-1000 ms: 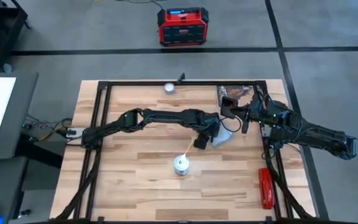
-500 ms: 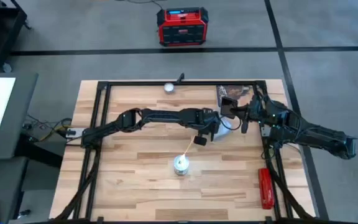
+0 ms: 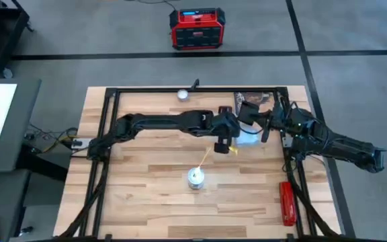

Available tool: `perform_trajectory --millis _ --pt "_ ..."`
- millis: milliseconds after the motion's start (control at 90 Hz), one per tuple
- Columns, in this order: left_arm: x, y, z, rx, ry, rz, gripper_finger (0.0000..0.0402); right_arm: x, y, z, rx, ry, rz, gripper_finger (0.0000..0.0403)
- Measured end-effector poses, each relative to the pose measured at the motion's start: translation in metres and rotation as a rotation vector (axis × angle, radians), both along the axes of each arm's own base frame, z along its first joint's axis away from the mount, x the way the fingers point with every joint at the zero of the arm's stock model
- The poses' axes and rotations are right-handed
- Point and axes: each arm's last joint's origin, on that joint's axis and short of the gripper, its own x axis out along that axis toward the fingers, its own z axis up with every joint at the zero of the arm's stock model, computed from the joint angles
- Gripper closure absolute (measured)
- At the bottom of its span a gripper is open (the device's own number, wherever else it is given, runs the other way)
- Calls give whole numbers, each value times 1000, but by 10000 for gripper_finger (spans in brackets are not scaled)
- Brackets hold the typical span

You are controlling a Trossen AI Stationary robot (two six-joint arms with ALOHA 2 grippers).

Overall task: Apply microfiber cloth
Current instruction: Wipe the front of the cellphone with a gray microfiber cloth

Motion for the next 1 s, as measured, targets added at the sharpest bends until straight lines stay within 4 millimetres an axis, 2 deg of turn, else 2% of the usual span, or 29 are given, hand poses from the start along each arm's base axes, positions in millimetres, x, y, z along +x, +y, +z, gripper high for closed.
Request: perform_trajectory --millis 122,233,378,556,800,1000 --pt "-8 0 24 6 -75 -1 401 3 0 3 -2 -38 11 389" --pt "-11 -3 36 9 -121 -6 401 7 2 5 -3 -60 35 389" --pt "-14 -3 45 34 -152 -16 401 14 4 7 1 -86 71 389" --pt "-14 8 45 91 -147 42 402 22 10 10 8 -120 128 389" --pt "-14 18 54 129 -201 47 401 29 17 7 22 -102 108 389" --pt "-15 18 62 147 -245 43 401 33 19 4 38 -79 101 389"
